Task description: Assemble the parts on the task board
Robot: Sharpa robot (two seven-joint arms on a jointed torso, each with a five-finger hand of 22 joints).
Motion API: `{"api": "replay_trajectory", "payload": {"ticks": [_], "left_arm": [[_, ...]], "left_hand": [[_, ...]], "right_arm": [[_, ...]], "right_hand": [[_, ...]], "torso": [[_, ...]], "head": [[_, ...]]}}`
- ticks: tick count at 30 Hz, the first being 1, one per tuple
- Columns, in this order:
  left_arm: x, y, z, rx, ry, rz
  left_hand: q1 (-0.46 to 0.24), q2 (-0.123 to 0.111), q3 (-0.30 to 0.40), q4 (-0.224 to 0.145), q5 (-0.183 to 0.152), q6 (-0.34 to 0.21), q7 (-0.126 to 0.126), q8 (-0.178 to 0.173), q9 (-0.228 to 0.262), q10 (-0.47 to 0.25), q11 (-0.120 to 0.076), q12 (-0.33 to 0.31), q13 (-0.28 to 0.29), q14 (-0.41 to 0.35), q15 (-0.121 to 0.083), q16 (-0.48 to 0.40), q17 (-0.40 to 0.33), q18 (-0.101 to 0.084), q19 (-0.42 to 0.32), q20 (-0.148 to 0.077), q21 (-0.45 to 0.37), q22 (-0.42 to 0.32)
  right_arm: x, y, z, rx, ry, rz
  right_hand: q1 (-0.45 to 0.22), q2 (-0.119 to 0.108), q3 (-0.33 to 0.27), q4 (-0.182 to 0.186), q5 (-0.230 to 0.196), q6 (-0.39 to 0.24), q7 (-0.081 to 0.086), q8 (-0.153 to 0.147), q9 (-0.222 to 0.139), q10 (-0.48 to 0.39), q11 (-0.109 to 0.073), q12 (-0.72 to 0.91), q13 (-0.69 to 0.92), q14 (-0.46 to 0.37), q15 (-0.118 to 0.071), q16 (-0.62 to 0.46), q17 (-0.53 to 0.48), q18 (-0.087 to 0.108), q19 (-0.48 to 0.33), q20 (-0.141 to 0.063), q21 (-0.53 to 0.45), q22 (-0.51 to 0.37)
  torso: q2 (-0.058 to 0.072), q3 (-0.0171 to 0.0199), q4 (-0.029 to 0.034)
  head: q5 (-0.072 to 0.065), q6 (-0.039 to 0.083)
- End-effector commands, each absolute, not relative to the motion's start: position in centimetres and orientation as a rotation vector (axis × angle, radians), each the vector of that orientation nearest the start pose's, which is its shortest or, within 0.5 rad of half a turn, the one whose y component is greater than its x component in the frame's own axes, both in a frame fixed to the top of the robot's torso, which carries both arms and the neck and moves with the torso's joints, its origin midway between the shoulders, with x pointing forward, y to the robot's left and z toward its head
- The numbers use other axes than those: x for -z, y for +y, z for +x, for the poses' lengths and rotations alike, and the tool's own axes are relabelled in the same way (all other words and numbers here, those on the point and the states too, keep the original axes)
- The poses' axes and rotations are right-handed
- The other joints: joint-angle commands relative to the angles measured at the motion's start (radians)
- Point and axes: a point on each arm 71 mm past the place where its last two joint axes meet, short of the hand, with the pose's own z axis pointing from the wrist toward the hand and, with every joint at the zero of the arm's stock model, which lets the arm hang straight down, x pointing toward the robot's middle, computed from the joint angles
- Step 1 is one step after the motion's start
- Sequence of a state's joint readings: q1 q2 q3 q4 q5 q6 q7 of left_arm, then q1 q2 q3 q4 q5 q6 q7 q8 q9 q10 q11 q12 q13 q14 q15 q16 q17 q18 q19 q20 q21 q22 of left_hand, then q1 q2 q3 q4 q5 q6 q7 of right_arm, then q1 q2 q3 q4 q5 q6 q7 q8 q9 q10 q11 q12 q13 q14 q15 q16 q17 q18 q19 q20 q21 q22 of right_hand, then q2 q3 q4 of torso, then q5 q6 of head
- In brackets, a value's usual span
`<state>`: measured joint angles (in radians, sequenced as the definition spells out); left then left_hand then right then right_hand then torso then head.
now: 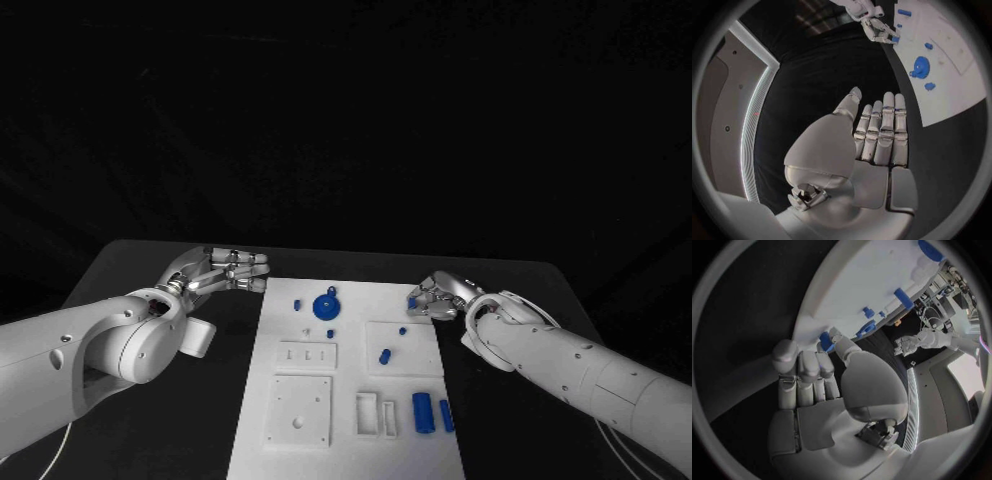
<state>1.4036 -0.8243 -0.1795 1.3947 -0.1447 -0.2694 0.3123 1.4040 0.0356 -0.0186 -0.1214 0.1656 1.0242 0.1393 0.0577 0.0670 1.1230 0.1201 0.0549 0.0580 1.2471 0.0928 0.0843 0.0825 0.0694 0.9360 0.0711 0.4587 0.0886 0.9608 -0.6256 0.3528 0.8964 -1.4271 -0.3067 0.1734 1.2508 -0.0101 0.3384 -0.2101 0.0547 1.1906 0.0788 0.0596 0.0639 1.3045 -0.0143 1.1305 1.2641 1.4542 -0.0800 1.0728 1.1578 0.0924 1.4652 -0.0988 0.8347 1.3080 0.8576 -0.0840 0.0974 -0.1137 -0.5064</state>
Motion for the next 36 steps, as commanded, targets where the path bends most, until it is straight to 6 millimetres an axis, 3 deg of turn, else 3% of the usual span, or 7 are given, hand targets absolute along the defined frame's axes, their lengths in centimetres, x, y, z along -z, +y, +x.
{"api": "replay_trajectory", "payload": {"ticks": [1, 14, 24, 27, 29, 33, 36], "left_arm": [[13.5, 23.3, 52.7, 1.386, 1.523, -0.846], [14.6, 22.0, 53.4, 1.313, 1.681, -0.906], [15.2, 20.0, 54.6, 1.211, 1.842, -0.911], [15.4, 19.4, 54.8, 1.189, 1.870, -0.886], [15.5, 18.9, 54.9, 1.168, 1.882, -0.864], [15.7, 18.1, 55.1, 1.132, 1.898, -0.828], [15.7, 17.8, 55.2, 1.120, 1.904, -0.818]], "left_hand": [[-0.001, 0.011, 0.007, 0.000, 0.006, 0.010, 0.001, 0.005, 0.001, 0.013, -0.001, 0.003, 0.001, 0.001, -0.008, -0.003, 0.000, -0.007, -0.004, -0.003, 0.005, 0.002], [-0.069, 0.014, -0.009, 0.065, -0.011, 0.044, -0.028, 0.006, 0.000, 0.198, -0.068, 0.003, 0.002, 0.147, -0.085, 0.181, 0.095, -0.028, 0.095, -0.075, 0.109, 0.054], [-0.090, -0.002, -0.044, 0.161, -0.011, 0.061, -0.044, 0.006, 0.010, 0.318, -0.103, 0.021, 0.012, 0.040, -0.120, 0.538, 0.326, -0.053, 0.071, -0.118, 0.253, 0.150], [-0.181, -0.041, -0.077, 0.217, -0.028, 0.091, -0.055, 0.013, 0.030, 0.339, -0.108, 0.046, 0.023, 0.027, -0.125, 0.598, 0.355, -0.056, 0.065, -0.123, 0.282, 0.170], [-0.285, -0.152, 0.038, 0.310, -0.033, 0.078, -0.053, 0.006, 0.113, 0.304, -0.107, 0.112, 0.059, -0.018, -0.123, 0.681, 0.384, -0.057, 0.035, -0.126, 0.326, 0.205], [-0.282, -0.120, 0.017, 0.280, 0.078, 0.109, -0.075, 0.023, 0.261, 0.292, -0.120, 0.192, 0.099, -0.023, -0.136, 0.750, 0.391, -0.059, 0.023, -0.135, 0.364, 0.235], [-0.303, -0.113, 0.005, 0.282, 0.086, 0.093, -0.088, 0.048, 0.466, 0.268, -0.130, 0.268, 0.149, -0.038, -0.144, 0.811, 0.402, -0.062, 0.010, -0.143, 0.399, 0.262]], "right_arm": [[23.3, -29.6, 56.2, -0.569, 1.523, 0.189], [20.1, -25.7, 55.5, -0.609, 1.507, 0.088], [17.4, -20.4, 54.5, -0.615, 1.509, -0.018], [17.1, -19.2, 54.3, -0.621, 1.510, -0.027], [16.9, -18.3, 54.2, -0.628, 1.514, -0.034], [16.7, -16.9, 53.8, -0.642, 1.522, -0.049], [16.6, -16.2, 53.7, -0.646, 1.528, -0.055]], "right_hand": [[0.002, 0.015, 0.004, -0.002, -0.002, 0.035, -0.017, 0.004, 0.005, -0.002, -0.006, 0.002, 0.001, -0.002, -0.008, 0.003, 0.002, -0.015, 0.032, -0.009, 0.005, 0.099], [-0.018, 0.005, -0.027, 0.010, -0.002, 0.013, -0.016, 0.003, 0.003, -0.002, -0.006, -0.002, 0.003, 0.000, -0.005, 0.002, 0.007, -0.008, 0.032, -0.006, 0.001, 0.098], [-0.018, -0.019, -0.023, 0.037, -0.001, -0.002, -0.012, 0.003, 0.002, -0.004, -0.003, -0.005, 0.004, 0.000, -0.003, -0.002, 0.008, -0.005, 0.033, -0.003, 0.002, 0.098], [-0.020, -0.026, -0.016, 0.044, 0.012, -0.007, -0.011, 0.003, 0.002, -0.004, -0.002, -0.006, 0.005, 0.000, -0.003, -0.003, 0.008, -0.005, 0.033, -0.002, 0.000, 0.098], [-0.024, -0.032, -0.013, 0.050, 0.027, -0.012, -0.009, 0.003, 0.002, -0.007, -0.001, -0.008, 0.003, -0.001, -0.002, -0.005, 0.007, -0.003, 0.033, -0.001, -0.004, 0.097], [-0.023, -0.038, -0.011, 0.056, 0.035, -0.014, -0.008, 0.003, 0.002, -0.008, -0.001, -0.009, 0.003, -0.001, -0.001, -0.006, 0.007, -0.002, 0.033, 0.000, -0.006, 0.096], [-0.023, -0.039, -0.010, 0.057, 0.037, -0.015, -0.008, 0.003, 0.002, -0.008, -0.001, -0.009, 0.003, -0.001, -0.001, -0.005, 0.007, -0.003, 0.033, 0.000, -0.005, 0.097]], "torso": [[0.000, 0.0002, -0.0011], [-0.021, -0.0017, -0.0120], [-0.056, -0.0044, -0.0173], [-0.065, -0.0043, -0.0192], [-0.071, -0.0036, -0.0202], [-0.076, -0.0046, -0.0201], [-0.079, -0.0044, -0.0210]], "head": [[0.001, 0.001], [0.015, 0.014], [0.047, 0.010], [0.053, 0.006], [0.056, 0.004], [0.058, -0.003], [0.058, -0.006]]}}
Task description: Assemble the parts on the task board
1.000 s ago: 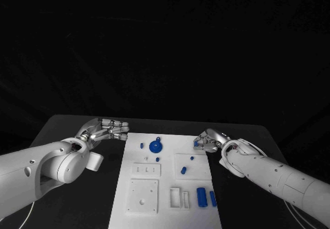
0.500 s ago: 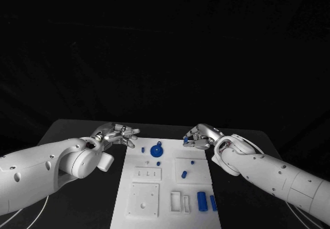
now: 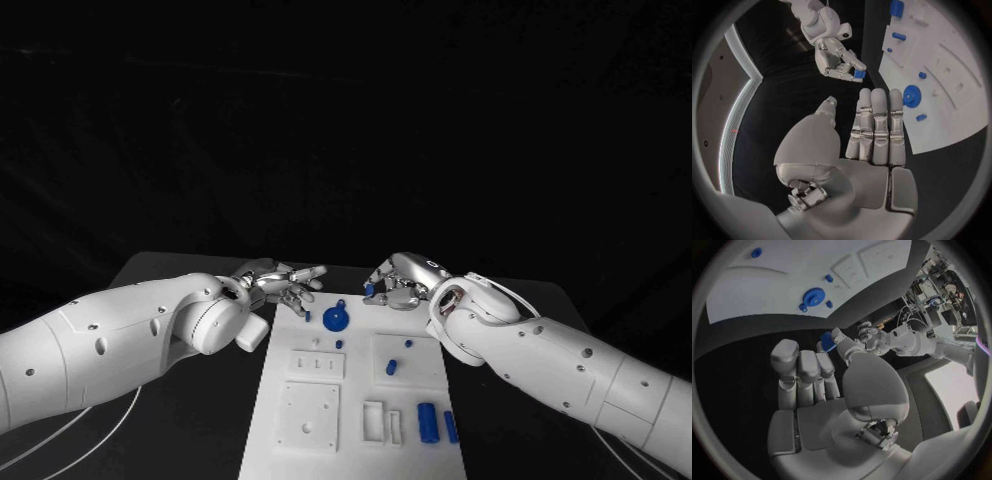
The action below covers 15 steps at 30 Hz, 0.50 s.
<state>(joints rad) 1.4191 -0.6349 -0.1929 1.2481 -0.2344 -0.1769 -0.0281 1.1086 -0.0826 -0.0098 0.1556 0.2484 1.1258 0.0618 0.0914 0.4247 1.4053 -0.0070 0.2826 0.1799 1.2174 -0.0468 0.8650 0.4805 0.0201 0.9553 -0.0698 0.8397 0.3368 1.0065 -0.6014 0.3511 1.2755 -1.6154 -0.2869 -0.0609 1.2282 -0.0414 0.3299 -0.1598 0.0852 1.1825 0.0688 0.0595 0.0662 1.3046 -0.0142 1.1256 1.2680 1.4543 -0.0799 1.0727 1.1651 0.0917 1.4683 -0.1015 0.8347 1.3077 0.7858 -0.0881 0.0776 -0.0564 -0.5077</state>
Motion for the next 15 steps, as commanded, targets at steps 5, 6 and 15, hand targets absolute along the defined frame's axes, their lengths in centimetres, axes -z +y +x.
{"api": "replay_trajectory", "payload": {"ticks": [5, 6, 15], "left_arm": [[15.8, 17.2, 55.3, 1.106, 1.912, -0.791], [15.8, 17.0, 55.3, 1.100, 1.916, -0.780], [16.0, 15.8, 55.2, 1.060, 1.956, -0.713]], "left_hand": [[-0.021, 0.015, 0.000, 0.014, 0.002, -0.055, -0.016, 0.049, 0.355, -0.066, -0.005, 0.130, 0.087, -0.030, -0.005, 0.085, -0.020, -0.011, -0.036, -0.002, 0.052, 0.043], [-0.018, 0.018, -0.002, 0.008, 0.002, -0.063, -0.017, 0.066, 0.348, -0.073, -0.004, 0.141, 0.091, -0.034, -0.004, 0.094, -0.032, -0.010, -0.040, -0.001, 0.057, 0.047], [-0.001, 0.035, -0.015, -0.027, -0.005, -0.073, -0.013, 0.083, 0.283, -0.083, -0.002, 0.151, 0.086, -0.044, -0.002, 0.117, -0.067, -0.009, -0.048, 0.002, 0.063, 0.052]], "right_arm": [[16.6, -15.0, 53.5, -0.656, 1.538, -0.062], [16.6, -14.6, 53.5, -0.659, 1.541, -0.064], [16.5, -13.0, 53.3, -0.672, 1.561, -0.075]], "right_hand": [[0.002, -0.007, 0.000, 0.007, 0.014, -0.008, 0.002, 0.003, 0.000, -0.009, -0.001, -0.004, 0.000, -0.001, -0.001, -0.006, -0.001, -0.002, 0.030, 0.003, -0.004, 0.097], [0.002, -0.007, 0.000, 0.007, 0.014, -0.008, 0.002, 0.003, 0.000, -0.009, -0.001, -0.004, 0.000, -0.001, -0.001, -0.006, -0.001, -0.002, 0.030, 0.003, -0.004, 0.097], [0.003, -0.005, 0.001, 0.006, 0.018, -0.008, 0.002, 0.003, 0.000, -0.009, -0.002, -0.003, 0.000, -0.001, -0.001, -0.005, 0.000, -0.001, 0.031, 0.003, -0.004, 0.097]], "torso": [[-0.008, 0.0007, -0.0017], [-0.007, 0.0008, -0.0016], [-0.005, 0.0001, -0.0009]], "head": [[-0.001, -0.008], [-0.003, -0.009], [-0.009, -0.010]]}}
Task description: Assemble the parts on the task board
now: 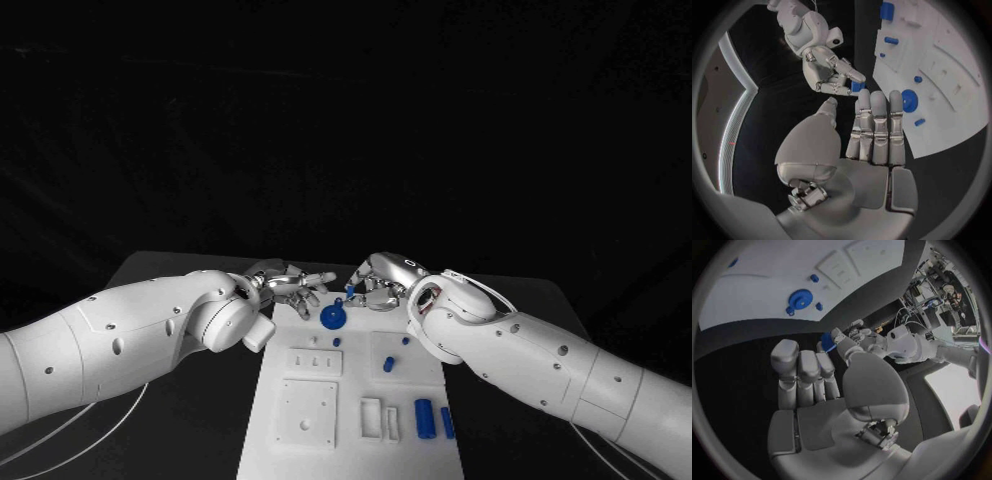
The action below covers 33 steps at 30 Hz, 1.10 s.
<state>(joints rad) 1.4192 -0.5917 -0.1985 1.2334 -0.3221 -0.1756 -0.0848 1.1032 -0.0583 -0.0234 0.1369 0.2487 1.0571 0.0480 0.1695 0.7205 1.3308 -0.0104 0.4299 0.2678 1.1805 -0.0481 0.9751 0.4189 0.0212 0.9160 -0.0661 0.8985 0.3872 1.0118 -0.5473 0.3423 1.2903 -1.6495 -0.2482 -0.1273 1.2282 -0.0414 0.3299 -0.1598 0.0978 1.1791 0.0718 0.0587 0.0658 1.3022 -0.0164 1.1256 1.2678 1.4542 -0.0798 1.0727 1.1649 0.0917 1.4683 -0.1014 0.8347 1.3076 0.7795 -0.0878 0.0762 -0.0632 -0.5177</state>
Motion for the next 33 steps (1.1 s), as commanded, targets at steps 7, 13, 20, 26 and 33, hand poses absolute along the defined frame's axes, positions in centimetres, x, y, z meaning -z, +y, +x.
{"api": "replay_trajectory", "payload": {"ticks": [7, 13, 20, 26, 33], "left_arm": [[16.1, 15.3, 55.1, 1.014, 1.980, -0.647], [16.3, 14.9, 54.9, 0.967, 2.005, -0.597], [16.4, 14.6, 54.9, 0.936, 2.021, -0.584], [16.4, 14.3, 54.9, 0.931, 2.035, -0.576], [16.5, 14.2, 54.9, 0.919, 2.047, -0.577]], "left_hand": [[0.005, 0.007, -0.001, -0.011, -0.014, -0.005, 0.006, -0.006, -0.056, -0.011, 0.004, 0.002, -0.006, -0.010, 0.001, 0.009, -0.015, -0.009, -0.011, 0.000, 0.004, 0.002], [0.008, -0.005, 0.008, 0.000, -0.019, -0.003, 0.008, -0.007, -0.101, -0.011, 0.006, 0.000, -0.009, -0.013, 0.003, 0.011, -0.025, -0.008, -0.012, 0.001, 0.003, 0.001], [0.008, -0.004, 0.007, 0.003, -0.020, -0.006, 0.010, -0.006, -0.123, -0.012, 0.007, -0.004, -0.012, -0.013, 0.004, 0.009, -0.031, -0.007, -0.011, 0.003, 0.001, 0.000], [0.012, 0.006, 0.004, -0.002, -0.023, -0.006, 0.010, -0.005, -0.132, -0.011, 0.007, -0.005, -0.012, -0.013, 0.004, 0.009, -0.032, -0.008, -0.011, 0.002, 0.000, -0.001], [0.015, 0.017, -0.002, -0.012, -0.023, -0.008, 0.011, -0.005, -0.141, -0.012, 0.007, -0.006, -0.013, -0.013, 0.004, 0.009, -0.034, -0.008, -0.011, 0.003, 0.000, -0.001]], "right_arm": [[16.5, -12.2, 53.2, -0.669, 1.573, -0.081], [16.6, -11.8, 53.1, -0.666, 1.585, -0.085], [16.9, -11.2, 53.0, -0.665, 1.606, -0.099], [17.0, -10.9, 52.9, -0.665, 1.614, -0.107], [17.0, -10.6, 52.8, -0.663, 1.619, -0.112]], "right_hand": [[0.004, -0.002, 0.001, 0.005, 0.009, -0.004, -0.001, 0.004, 0.001, -0.007, 0.000, -0.003, 0.001, 0.000, -0.001, -0.005, 0.001, -0.001, 0.031, 0.003, -0.003, 0.098], [0.004, -0.001, 0.002, 0.004, 0.011, -0.003, -0.001, 0.004, 0.001, -0.007, -0.001, -0.002, 0.001, 0.000, -0.001, -0.004, 0.002, -0.001, 0.032, 0.003, -0.002, 0.098], [0.003, 0.002, 0.001, 0.002, 0.013, -0.003, -0.001, 0.004, 0.001, -0.007, -0.001, -0.002, 0.001, 0.000, -0.001, -0.005, 0.001, -0.001, 0.032, 0.003, -0.003, 0.098], [0.002, 0.004, 0.000, -0.001, 0.014, -0.002, -0.002, 0.004, 0.001, -0.008, -0.001, -0.004, -0.001, -0.001, -0.001, -0.007, 0.000, -0.001, 0.031, 0.003, -0.005, 0.097], [0.002, 0.006, -0.002, -0.003, 0.014, 0.001, -0.002, 0.004, 0.001, -0.008, -0.001, -0.004, -0.001, 0.000, -0.001, -0.007, 0.001, -0.002, 0.032, 0.003, -0.005, 0.098]], "torso": [[0.002, -0.0006, 0.0009], [0.002, -0.0016, 0.0006], [0.003, -0.0013, 0.0002], [0.003, -0.0014, 0.0006], [0.003, -0.0008, 0.0005]], "head": [[-0.005, -0.002], [-0.004, -0.004], [-0.004, -0.004], [-0.003, -0.006], [-0.003, -0.007]]}}
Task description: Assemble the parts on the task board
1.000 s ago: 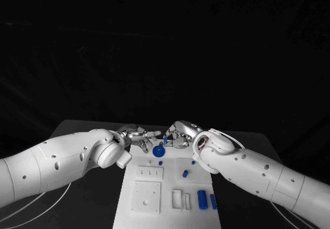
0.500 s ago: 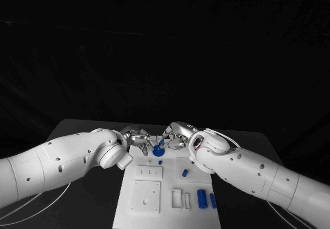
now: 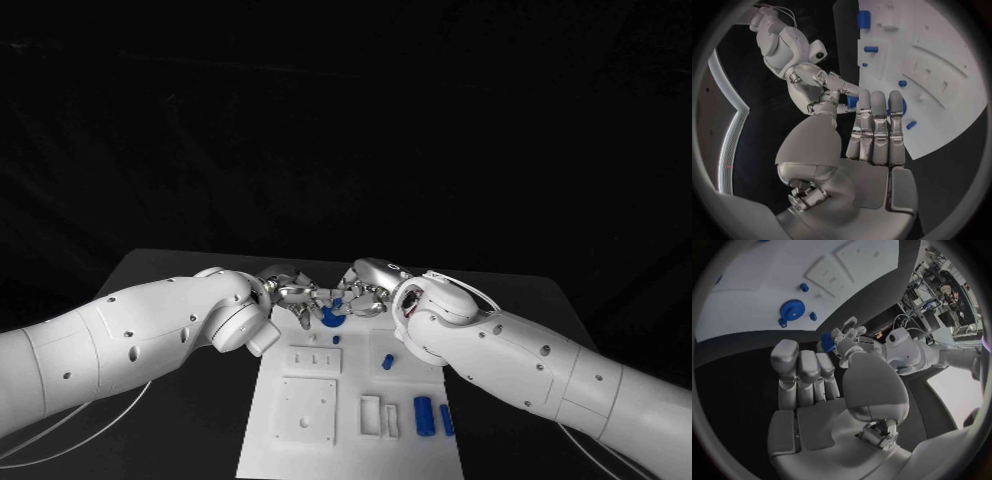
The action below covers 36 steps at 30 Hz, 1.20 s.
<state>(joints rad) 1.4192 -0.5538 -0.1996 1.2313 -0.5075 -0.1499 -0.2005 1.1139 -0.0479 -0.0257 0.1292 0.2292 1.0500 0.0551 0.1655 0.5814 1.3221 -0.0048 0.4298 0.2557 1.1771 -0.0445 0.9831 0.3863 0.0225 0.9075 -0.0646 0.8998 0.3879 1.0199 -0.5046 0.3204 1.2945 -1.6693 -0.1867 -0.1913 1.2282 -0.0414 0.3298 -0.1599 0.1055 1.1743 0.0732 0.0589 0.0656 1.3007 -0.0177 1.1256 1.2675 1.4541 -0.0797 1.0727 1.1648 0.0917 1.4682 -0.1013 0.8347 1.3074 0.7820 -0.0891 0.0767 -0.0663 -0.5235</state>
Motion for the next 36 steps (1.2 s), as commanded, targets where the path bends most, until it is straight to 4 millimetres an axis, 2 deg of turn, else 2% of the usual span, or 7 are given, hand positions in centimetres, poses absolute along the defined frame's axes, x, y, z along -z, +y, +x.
{"api": "replay_trajectory", "payload": {"ticks": [1, 8, 12, 17, 24, 29, 36], "left_arm": [[16.5, 14.2, 54.9, 0.915, 2.049, -0.579], [16.8, 14.1, 54.9, 0.883, 2.080, -0.579], [16.9, 13.9, 54.8, 0.867, 2.100, -0.578], [16.9, 14.0, 54.9, 0.853, 2.102, -0.584], [16.9, 14.2, 55.1, 0.843, 2.095, -0.595], [16.9, 14.1, 55.0, 0.849, 2.094, -0.595], [16.9, 13.7, 54.9, 0.872, 2.091, -0.592]], "left_hand": [[0.005, 0.010, -0.004, -0.008, -0.003, 0.000, 0.005, -0.003, -0.009, -0.002, 0.002, -0.006, -0.001, -0.010, 0.000, 0.001, -0.002, -0.009, -0.003, 0.001, -0.002, -0.002], [0.009, 0.022, -0.016, -0.020, -0.003, 0.005, 0.006, -0.010, -0.047, 0.000, 0.002, -0.009, -0.004, -0.009, 0.000, 0.001, -0.002, -0.009, -0.002, 0.001, -0.001, -0.001], [0.010, 0.021, -0.016, -0.022, -0.003, 0.006, 0.006, -0.010, -0.049, 0.000, 0.002, -0.010, -0.004, -0.009, 0.000, 0.001, -0.002, -0.009, -0.003, 0.001, -0.001, -0.001], [0.012, 0.026, -0.017, -0.023, -0.003, 0.006, 0.006, -0.009, -0.054, 0.000, 0.002, -0.010, -0.004, -0.009, 0.001, 0.001, -0.002, -0.009, -0.003, 0.001, -0.001, -0.001], [0.013, 0.041, -0.024, -0.030, -0.001, 0.008, 0.005, -0.005, -0.060, 0.001, 0.001, -0.010, -0.004, -0.008, 0.000, 0.001, -0.002, -0.009, -0.001, 0.000, -0.002, -0.002], [0.023, 0.070, -0.034, -0.050, 0.002, 0.008, 0.004, -0.003, -0.064, 0.002, 0.000, -0.012, -0.005, -0.008, -0.001, 0.000, -0.002, -0.009, -0.001, 0.000, -0.002, -0.002], [0.072, 0.121, -0.023, -0.075, 0.004, 0.010, 0.000, -0.001, -0.066, 0.002, -0.002, -0.018, -0.009, -0.008, -0.002, -0.002, -0.003, -0.010, -0.002, -0.001, -0.002, -0.002]], "right_arm": [[17.0, -10.6, 52.8, -0.664, 1.619, -0.112], [17.1, -10.3, 52.8, -0.663, 1.620, -0.115], [17.1, -10.2, 52.7, -0.664, 1.622, -0.119], [17.1, -10.0, 52.7, -0.662, 1.629, -0.125], [17.4, -9.7, 52.5, -0.661, 1.641, -0.135], [17.6, -9.5, 52.4, -0.660, 1.650, -0.141], [17.8, -9.4, 52.3, -0.657, 1.659, -0.146]], "right_hand": [[0.002, 0.006, -0.002, -0.003, 0.006, 0.005, -0.004, 0.004, 0.001, -0.007, 0.000, -0.004, -0.001, 0.000, -0.002, -0.007, 0.001, -0.002, 0.032, 0.002, -0.005, 0.098], [0.001, 0.006, -0.003, -0.004, 0.007, 0.006, -0.004, 0.004, 0.001, -0.007, 0.000, -0.005, -0.001, -0.001, -0.002, -0.009, 0.000, -0.002, 0.031, 0.002, -0.007, 0.098], [0.001, 0.007, -0.004, -0.004, 0.007, 0.008, -0.005, 0.004, 0.001, -0.007, 0.000, -0.005, -0.001, -0.001, -0.002, -0.009, 0.000, -0.002, 0.031, 0.002, -0.007, 0.098], [0.001, 0.007, -0.004, -0.004, 0.007, 0.008, -0.005, 0.004, 0.001, -0.007, 0.000, -0.005, -0.001, -0.001, -0.002, -0.009, 0.000, -0.002, 0.031, 0.002, -0.007, 0.098], [0.001, 0.009, -0.006, -0.006, 0.008, 0.009, -0.005, 0.004, 0.001, -0.007, -0.001, -0.004, -0.001, 0.000, -0.002, -0.008, 0.001, -0.002, 0.032, 0.002, -0.006, 0.098], [0.001, 0.009, -0.006, -0.006, 0.008, 0.009, -0.005, 0.004, 0.001, -0.007, -0.001, -0.004, -0.001, 0.000, -0.002, -0.008, 0.001, -0.002, 0.032, 0.002, -0.006, 0.098], [0.001, 0.013, -0.008, -0.008, 0.008, 0.010, -0.005, 0.004, 0.001, -0.008, -0.001, -0.004, -0.001, -0.001, -0.002, -0.010, 0.000, -0.003, 0.031, 0.002, -0.008, 0.098]], "torso": [[0.000, 0.0006, 0.0000], [0.001, 0.0013, -0.0001], [0.002, 0.0005, -0.0013], [0.001, 0.0014, -0.0014], [0.001, 0.0011, -0.0002], [0.001, 0.0008, 0.0002], [0.001, 0.0006, -0.0008]], "head": [[0.000, -0.001], [-0.001, -0.002], [-0.001, -0.003], [-0.002, -0.004], [-0.003, -0.006], [-0.004, -0.006], [-0.002, -0.008]]}}
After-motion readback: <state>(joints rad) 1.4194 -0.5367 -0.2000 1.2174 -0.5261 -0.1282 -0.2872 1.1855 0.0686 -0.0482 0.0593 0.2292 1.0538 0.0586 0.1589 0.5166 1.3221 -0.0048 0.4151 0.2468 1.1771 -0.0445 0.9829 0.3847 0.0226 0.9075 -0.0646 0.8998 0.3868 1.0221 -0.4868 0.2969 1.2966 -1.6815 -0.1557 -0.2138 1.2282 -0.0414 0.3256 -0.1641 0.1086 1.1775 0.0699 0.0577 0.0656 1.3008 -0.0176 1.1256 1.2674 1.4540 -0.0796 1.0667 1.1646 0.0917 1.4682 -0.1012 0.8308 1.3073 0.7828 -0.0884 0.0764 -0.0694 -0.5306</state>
